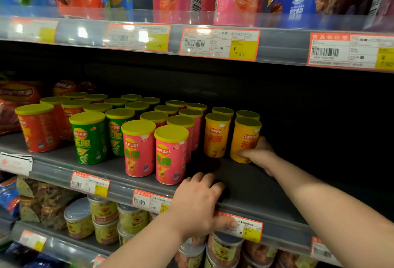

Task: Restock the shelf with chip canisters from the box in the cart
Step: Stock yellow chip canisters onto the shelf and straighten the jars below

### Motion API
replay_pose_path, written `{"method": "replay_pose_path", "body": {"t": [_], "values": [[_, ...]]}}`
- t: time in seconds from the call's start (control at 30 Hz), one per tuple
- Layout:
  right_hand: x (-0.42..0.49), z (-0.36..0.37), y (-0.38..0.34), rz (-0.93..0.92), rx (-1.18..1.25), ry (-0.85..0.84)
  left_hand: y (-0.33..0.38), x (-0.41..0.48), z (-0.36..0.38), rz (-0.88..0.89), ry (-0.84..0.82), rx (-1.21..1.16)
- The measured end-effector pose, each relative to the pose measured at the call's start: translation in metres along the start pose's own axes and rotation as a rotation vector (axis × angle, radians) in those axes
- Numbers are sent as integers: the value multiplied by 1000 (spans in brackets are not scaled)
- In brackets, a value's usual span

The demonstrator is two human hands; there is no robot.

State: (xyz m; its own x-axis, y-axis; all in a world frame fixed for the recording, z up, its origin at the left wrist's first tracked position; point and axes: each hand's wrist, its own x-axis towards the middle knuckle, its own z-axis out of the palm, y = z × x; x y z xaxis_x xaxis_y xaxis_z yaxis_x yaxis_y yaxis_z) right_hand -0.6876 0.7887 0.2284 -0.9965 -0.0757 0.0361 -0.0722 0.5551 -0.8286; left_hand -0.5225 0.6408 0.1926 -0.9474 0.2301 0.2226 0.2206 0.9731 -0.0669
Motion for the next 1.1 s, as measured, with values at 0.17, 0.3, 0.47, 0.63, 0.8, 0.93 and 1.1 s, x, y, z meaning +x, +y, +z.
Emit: {"method": "replay_pose_path", "body": {"t": [0.17, 0.3, 0.47, 0.63, 0.8, 0.93, 1.1], "values": [[-2, -3, -1, 8, -15, -9, 0, 0, -2, 3, -18, -9], [-5, 0, -4, 25, -15, 8, 2, -1, -6, -18, -66, -17], [-15, -2, -2, 46, -46, 1, 3, -2, -8, -18, -68, -13], [-38, -10, -2, 19, -142, -19, 1, -1, -8, -1, -61, -14], [-77, -15, -6, -80, -533, -59, 1, -4, -14, 25, -78, -47], [-119, -13, -14, -219, -874, -33, 3, -10, -21, 45, -29, -77], [-170, -9, -14, -332, -990, 48, 5, -28, -20, 104, 81, -114]]}}
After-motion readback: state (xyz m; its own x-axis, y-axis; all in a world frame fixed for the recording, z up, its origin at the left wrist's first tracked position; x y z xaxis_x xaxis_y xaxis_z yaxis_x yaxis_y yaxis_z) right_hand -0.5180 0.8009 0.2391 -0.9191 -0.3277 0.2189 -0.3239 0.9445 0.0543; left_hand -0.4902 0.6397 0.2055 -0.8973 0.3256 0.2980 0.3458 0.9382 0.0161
